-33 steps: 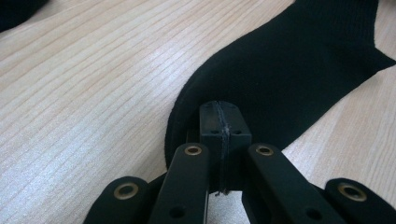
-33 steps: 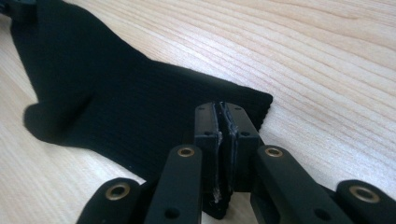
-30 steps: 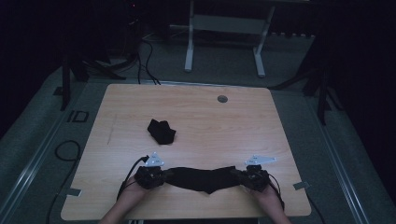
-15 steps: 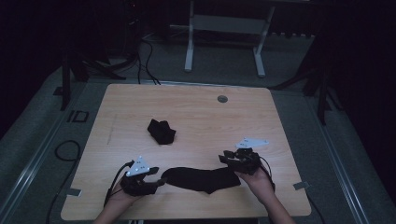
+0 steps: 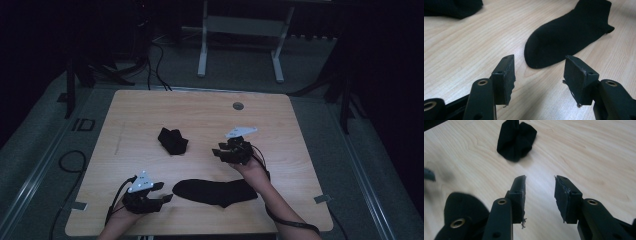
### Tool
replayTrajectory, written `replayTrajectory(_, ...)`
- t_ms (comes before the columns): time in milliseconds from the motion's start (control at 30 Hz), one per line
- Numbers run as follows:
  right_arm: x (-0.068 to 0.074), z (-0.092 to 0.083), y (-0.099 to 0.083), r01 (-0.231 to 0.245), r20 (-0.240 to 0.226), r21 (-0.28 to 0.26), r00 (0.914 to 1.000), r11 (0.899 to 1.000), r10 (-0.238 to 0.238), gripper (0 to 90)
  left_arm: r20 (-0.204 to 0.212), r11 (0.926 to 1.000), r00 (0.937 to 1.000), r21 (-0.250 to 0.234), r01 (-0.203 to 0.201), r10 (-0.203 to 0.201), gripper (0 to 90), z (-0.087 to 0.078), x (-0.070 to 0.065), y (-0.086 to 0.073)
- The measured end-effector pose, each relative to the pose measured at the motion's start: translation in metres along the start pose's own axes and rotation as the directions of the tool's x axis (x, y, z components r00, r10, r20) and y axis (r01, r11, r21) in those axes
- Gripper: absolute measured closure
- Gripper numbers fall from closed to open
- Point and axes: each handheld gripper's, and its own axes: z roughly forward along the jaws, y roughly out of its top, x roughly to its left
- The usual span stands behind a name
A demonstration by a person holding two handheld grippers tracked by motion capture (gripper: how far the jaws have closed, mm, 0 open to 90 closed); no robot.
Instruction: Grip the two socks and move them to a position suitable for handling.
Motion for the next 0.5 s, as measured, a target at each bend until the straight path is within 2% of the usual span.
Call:
replayTrajectory(233,0.002,0.025,0.022,0.005,-0.015,0.021,0.9999,1.000,-0.005,56.4,0.013,1.0000,0.9999,0.007,0.003,-0.003,42.5,0.001,0.001,-0.003)
replayTrajectory(267,0.004,0.035,0.032,0.007,-0.026,0.027,0.9996,1.000,-0.007,54.2,0.011,1.0000,0.9999,0.005,0.004,-0.004,42.5,0.001,0.001,-0.003)
replayTrajectory(500,0.015,0.067,0.059,0.016,-0.048,0.049,0.9987,0.999,-0.014,49.4,0.004,1.0000,1.0000,0.005,0.008,-0.008,42.5,-0.001,0.003,-0.004)
